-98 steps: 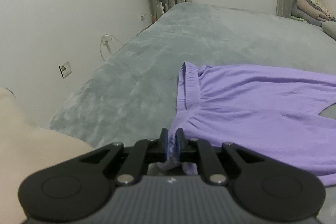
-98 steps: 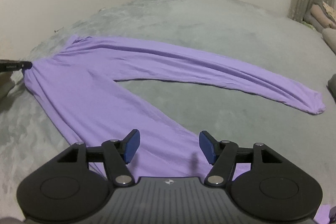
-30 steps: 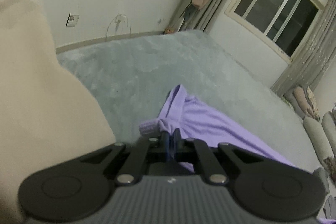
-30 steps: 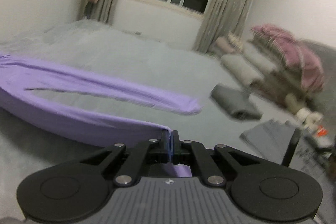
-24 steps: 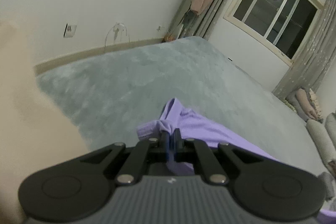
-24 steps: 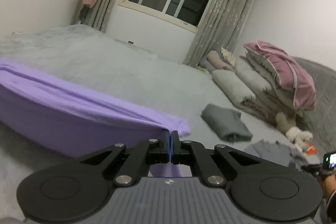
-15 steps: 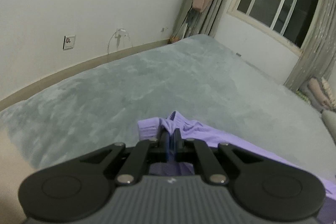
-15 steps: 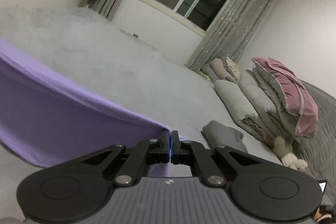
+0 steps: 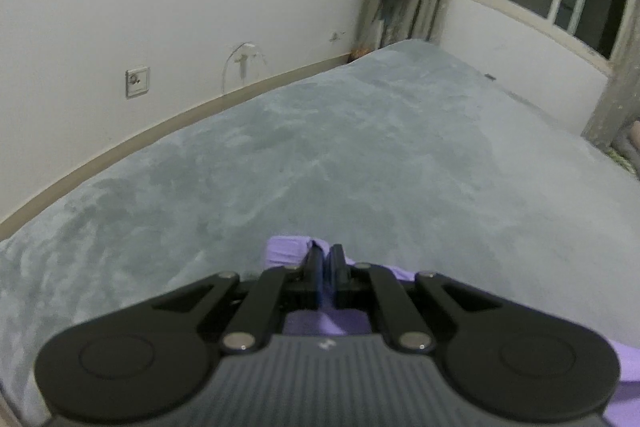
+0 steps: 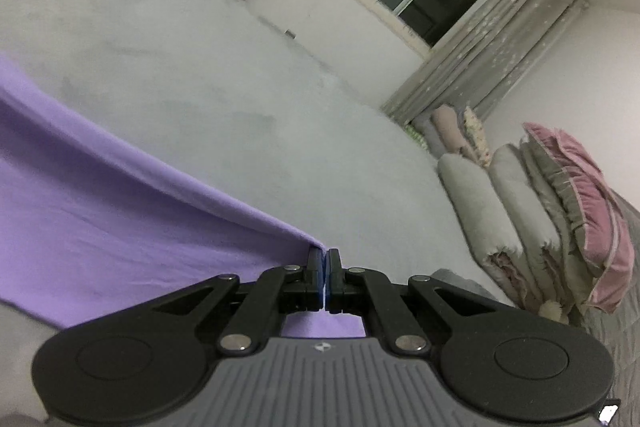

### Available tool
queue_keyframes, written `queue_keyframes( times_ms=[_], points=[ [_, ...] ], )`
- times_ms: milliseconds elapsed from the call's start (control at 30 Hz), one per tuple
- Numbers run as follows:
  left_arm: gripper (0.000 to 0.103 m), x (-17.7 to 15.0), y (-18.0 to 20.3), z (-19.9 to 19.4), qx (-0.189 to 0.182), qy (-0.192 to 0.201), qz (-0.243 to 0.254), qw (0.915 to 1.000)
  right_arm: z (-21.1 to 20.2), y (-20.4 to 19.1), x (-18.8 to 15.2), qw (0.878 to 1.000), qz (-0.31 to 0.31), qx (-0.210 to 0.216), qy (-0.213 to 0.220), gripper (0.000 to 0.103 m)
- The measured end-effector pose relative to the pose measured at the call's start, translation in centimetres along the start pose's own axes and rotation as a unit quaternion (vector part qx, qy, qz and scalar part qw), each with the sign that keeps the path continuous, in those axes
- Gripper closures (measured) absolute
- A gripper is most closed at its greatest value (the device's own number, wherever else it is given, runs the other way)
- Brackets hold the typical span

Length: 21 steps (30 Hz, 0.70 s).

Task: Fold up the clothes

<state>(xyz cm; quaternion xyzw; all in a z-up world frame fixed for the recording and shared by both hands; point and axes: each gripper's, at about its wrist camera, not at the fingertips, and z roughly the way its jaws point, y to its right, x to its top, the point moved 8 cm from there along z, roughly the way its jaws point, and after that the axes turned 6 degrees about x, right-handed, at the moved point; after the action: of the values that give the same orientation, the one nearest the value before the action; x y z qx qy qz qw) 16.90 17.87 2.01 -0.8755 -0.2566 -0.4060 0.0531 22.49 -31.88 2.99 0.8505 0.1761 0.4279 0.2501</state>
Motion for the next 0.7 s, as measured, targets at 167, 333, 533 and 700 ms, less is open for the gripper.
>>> queue_keyframes(
  times_ms=[167,333,533,700],
  points=[
    [0.101,-0.4,0.6,2.1,0.022,-0.004,-0.016,0.9996,2.3,-0.5,-0.1,1.000,-0.002,0.012,-0.023,0.102],
    [0.101,-0.1,1.5,3.2,0.036,0.001,-0.010,0.9993,4.1,-0.4,-0.2,0.999,0.003,0.019,-0.045,0.102],
    [0.096,0.6,2.0,4.4,0.019,-0.015,-0.018,0.9996,6.1,-0.7,-0.9,0.995,0.016,0.045,-0.090,0.103],
    [0.091,0.5,2.3,4.0,0.013,0.004,-0.004,0.9999,6.6,-0.7,-1.2,0.993,0.037,0.050,-0.100,0.103]
  ],
)
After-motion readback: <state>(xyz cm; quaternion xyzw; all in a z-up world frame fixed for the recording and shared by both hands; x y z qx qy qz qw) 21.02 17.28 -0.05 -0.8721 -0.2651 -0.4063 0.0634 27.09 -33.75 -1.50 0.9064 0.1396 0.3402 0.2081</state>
